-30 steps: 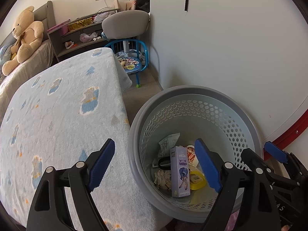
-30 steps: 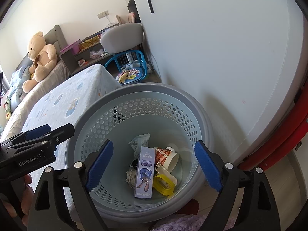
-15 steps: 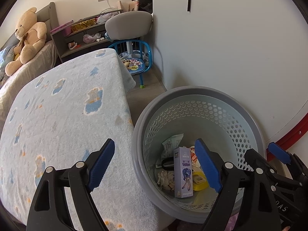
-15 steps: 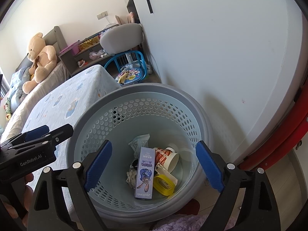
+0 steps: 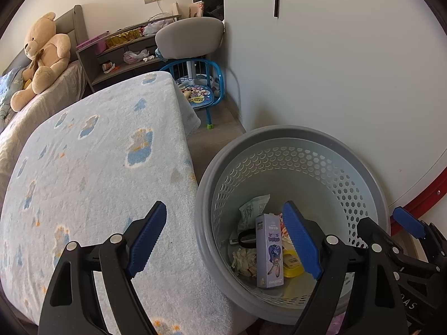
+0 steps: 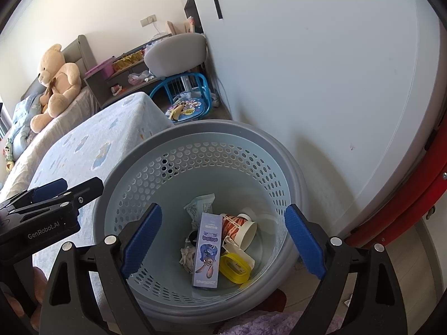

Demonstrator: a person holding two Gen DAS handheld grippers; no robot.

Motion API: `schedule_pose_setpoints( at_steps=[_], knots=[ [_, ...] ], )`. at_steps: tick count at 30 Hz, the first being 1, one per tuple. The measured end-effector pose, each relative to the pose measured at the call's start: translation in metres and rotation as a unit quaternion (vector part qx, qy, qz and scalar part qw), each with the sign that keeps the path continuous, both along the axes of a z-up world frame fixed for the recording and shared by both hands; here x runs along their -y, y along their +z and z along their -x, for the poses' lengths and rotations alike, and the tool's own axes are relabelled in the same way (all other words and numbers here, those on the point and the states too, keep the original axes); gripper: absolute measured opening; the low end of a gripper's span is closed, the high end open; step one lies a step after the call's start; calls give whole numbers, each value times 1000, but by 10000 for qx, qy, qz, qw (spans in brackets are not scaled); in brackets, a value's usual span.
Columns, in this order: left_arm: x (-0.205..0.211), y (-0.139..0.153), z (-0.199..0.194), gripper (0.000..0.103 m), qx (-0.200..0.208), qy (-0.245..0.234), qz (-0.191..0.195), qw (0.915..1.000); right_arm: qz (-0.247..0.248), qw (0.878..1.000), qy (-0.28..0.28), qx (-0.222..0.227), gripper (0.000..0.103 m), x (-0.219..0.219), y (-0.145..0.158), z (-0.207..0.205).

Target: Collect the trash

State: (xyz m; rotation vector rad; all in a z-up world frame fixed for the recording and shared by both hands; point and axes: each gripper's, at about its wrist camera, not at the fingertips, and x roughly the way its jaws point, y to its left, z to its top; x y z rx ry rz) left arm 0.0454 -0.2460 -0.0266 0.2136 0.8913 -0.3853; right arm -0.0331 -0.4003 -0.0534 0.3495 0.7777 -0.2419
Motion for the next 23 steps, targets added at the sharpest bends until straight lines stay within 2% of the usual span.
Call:
schedule_pose_setpoints(
  at_steps=[23],
  knots=[
    [1, -4, -1, 81, -1, 26, -117, 9999, 298, 9994, -121, -152, 92, -6, 0, 0]
  ],
)
